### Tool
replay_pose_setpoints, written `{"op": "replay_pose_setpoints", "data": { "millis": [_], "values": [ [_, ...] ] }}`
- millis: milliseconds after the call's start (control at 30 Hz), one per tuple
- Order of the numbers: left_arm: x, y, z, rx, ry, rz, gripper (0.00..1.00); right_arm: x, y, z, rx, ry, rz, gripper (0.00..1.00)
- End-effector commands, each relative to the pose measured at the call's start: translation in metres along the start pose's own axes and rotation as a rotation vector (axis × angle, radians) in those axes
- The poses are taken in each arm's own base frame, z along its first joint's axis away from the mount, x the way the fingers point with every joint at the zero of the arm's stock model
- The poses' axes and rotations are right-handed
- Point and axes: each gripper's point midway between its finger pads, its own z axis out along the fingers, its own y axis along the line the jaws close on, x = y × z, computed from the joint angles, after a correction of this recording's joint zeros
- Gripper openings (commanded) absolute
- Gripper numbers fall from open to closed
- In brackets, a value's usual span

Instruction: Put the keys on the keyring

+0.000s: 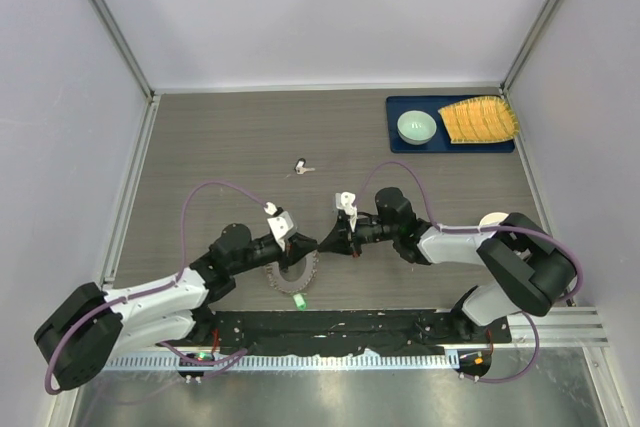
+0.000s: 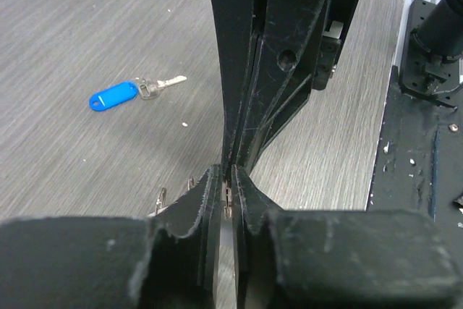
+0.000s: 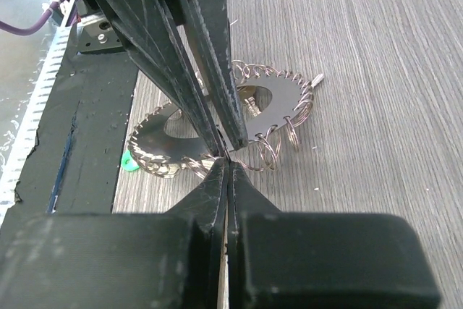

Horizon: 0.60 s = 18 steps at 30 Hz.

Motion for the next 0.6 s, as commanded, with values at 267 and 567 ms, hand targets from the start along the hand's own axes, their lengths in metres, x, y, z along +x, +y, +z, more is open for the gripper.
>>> {"op": "replay_pose_setpoints", "data": {
  "millis": [267,567],
  "values": [
    [-0.023,0.009,-0.024,-0.095,-0.144,-0.028,0.33,-0.019,0.0,-0.002,0.016,-0.017,-0.107,0.01],
    [-0.007,-0.001,-0.02,0.0,-0.099,-0.041,0.31,-0.016,-0.001,-0.005,0.036,0.002,-0.116,0.01]
  ]
}}
